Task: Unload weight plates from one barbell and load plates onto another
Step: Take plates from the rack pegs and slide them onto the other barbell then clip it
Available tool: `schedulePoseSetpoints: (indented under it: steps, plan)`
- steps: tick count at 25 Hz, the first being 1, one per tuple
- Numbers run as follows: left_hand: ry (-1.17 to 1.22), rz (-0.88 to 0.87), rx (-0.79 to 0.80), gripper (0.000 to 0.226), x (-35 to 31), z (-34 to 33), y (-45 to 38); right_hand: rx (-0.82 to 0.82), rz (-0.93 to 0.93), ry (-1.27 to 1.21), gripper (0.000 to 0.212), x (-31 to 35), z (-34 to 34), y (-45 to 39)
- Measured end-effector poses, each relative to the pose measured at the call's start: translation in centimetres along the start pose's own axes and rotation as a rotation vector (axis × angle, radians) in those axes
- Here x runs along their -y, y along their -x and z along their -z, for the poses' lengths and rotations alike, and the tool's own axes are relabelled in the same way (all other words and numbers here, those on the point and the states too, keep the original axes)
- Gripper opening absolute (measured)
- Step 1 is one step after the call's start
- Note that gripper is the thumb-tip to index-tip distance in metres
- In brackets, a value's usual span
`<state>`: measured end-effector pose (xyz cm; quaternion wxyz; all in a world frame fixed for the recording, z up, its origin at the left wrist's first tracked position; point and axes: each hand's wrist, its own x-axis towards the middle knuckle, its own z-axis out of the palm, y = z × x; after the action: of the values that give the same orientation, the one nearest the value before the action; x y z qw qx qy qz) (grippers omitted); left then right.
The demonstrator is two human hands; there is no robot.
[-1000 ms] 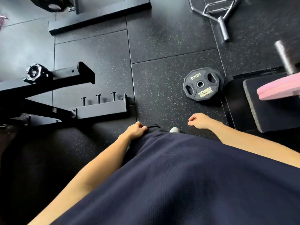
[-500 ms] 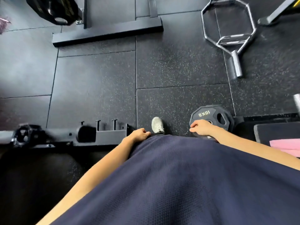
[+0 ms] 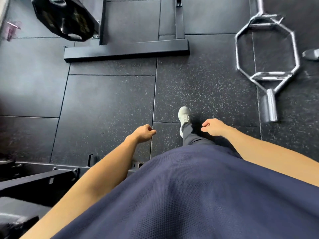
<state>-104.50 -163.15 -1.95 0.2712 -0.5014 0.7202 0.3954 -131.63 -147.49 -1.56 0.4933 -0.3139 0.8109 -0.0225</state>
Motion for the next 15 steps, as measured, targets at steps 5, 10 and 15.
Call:
schedulePoseSetpoints:
  steps: [5, 10, 15]
  plan:
    - [0.189, 0.142, 0.001, 0.035, -2.4, 7.8, -5.4, 0.124, 0.091, 0.192, 0.031, 9.2, 9.5, -10.2]
    - [0.464, 0.31, -0.13, 0.04, -1.9, 13.5, -7.8, 0.24, 0.253, 0.517, 0.033, 22.0, 15.7, -18.1]
    - [0.654, 0.422, -0.045, 0.044, 3.2, 18.3, -11.4, 0.32, 0.409, 0.766, 0.04, 36.9, 15.2, -25.9]
